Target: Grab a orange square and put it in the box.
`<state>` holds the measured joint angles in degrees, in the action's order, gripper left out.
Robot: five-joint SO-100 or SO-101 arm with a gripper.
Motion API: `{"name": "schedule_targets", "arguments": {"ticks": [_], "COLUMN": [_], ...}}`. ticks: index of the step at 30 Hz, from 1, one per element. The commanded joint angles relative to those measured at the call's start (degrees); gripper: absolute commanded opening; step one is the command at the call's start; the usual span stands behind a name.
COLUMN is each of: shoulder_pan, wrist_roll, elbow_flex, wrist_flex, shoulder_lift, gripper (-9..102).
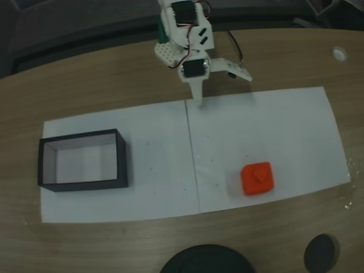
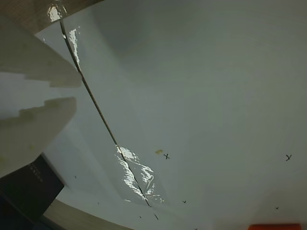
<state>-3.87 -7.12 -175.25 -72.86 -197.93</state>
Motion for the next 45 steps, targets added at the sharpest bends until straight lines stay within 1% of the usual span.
{"name": "schedule_targets", "arguments": {"ticks": [1, 17, 19, 21, 26, 28, 31, 35, 38, 42, 45], "shoulder_pan": [-0.09, -0.35, -1.41, -1.93, -2.46, -4.66, -8.0, -15.29, -18.28, -18.81, -18.63], "wrist_roll": [0.0, 0.09, 0.09, 0.09, -0.26, -0.35, -0.26, -0.18, -0.26, -0.26, -0.35], "elbow_flex": [3.34, 3.16, 2.72, 1.32, 1.49, 1.93, 4.83, 8.61, 11.07, 17.75, 25.31], "wrist_flex": [-1.05, -0.26, 5.01, 10.37, 25.4, 31.2, 34.45, 34.1, 34.19, 34.63, 34.63], "shoulder_lift": [-1.23, -1.32, -1.32, -1.32, -1.32, -1.23, -1.14, -0.18, 5.01, 18.54, 31.99], "gripper": [0, 0, 2, 6, 26, 32, 33, 31, 32, 33, 38]}}
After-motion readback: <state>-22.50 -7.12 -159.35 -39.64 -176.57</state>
